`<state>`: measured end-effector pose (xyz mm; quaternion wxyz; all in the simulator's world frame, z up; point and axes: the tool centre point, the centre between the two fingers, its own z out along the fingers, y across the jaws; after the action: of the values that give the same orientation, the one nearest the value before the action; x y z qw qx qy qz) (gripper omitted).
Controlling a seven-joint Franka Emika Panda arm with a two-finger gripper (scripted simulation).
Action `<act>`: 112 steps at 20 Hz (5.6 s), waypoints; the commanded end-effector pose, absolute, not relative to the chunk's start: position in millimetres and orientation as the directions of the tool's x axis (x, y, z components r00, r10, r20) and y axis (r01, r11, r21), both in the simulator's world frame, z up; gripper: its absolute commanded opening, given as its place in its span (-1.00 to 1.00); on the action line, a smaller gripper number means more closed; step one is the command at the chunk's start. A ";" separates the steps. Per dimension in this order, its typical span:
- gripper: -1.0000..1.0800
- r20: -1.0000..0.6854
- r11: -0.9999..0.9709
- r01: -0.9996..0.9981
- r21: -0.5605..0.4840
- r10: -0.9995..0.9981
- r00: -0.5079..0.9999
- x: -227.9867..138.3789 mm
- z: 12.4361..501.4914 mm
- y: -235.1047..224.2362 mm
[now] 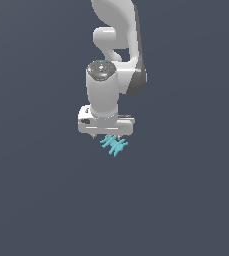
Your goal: Pick up the object and move it to a goal position.
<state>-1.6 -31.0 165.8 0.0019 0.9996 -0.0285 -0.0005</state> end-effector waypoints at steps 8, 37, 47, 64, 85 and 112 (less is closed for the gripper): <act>1.00 0.009 -0.997 -0.070 0.020 -0.070 0.998 -2.0 168.9 -44.1; 1.00 -0.541 -0.703 -0.698 -0.138 -0.537 0.647 -49.1 62.8 -81.5; 1.00 -0.802 -0.429 -0.897 -0.109 -0.494 0.334 -62.1 37.2 -84.2; 1.00 -0.885 -0.314 -0.946 -0.079 -0.414 0.212 -65.1 30.7 -82.5; -1.00 -0.887 -0.311 -0.947 -0.077 -0.412 0.208 -71.9 20.6 -62.0; -1.00 -0.887 -0.310 -0.948 -0.077 -0.412 0.207 -129.7 199.9 -140.9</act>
<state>-125.6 -135.8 188.0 -0.3325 0.7022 -0.4845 -0.4020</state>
